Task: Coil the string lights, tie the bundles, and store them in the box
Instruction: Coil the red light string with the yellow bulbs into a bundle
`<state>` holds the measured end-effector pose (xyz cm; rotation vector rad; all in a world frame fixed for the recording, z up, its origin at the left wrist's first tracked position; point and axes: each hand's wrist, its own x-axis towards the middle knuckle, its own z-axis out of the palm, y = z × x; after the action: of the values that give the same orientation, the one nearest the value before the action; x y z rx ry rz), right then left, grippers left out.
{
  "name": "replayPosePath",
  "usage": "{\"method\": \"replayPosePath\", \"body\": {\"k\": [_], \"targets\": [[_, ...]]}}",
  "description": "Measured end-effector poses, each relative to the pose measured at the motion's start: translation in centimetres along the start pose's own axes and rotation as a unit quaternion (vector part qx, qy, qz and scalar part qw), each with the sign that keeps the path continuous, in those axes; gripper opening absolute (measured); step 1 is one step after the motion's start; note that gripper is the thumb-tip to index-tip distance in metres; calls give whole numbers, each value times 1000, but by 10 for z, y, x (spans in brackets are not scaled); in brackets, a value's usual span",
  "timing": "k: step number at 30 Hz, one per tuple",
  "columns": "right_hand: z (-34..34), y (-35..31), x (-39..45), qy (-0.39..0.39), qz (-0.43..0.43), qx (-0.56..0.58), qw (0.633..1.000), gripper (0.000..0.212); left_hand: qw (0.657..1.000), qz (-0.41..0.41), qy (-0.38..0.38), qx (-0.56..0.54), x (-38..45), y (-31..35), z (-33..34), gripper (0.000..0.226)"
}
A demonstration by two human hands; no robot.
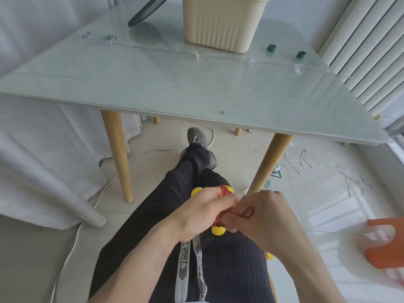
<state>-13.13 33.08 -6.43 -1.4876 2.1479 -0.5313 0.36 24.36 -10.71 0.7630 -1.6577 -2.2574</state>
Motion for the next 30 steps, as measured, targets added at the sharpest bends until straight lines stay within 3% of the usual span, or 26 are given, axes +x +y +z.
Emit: {"method": "replayPosePath", "body": {"k": [3,8,11,14,18,23,27,30], "targets": [[-3,1,4,11,2,78,997,28,999,-18,-35,6,0,0,4,47],[-8,12,11,-32,-28,160,986,41,1000,-1,-16,2,0,2,-6,46],[-9,26,11,-98,-71,180,976,37,995,-8,40,-90,2,0,-14,40],[-5,37,14,-98,-111,140,979,18,977,-10,96,-189,4,-4,-17,36],[3,49,20,-120,-66,104,985,3,949,25,127,-288,5,3,-19,28],[10,62,18,-216,-48,340,914,19,941,68,146,-298,5,4,-21,27],[12,62,22,-163,-32,465,870,39,958,77,158,-228,5,0,-22,25],[5,58,26,-120,-32,539,833,48,976,72,96,-180,4,-1,-22,28]]}}
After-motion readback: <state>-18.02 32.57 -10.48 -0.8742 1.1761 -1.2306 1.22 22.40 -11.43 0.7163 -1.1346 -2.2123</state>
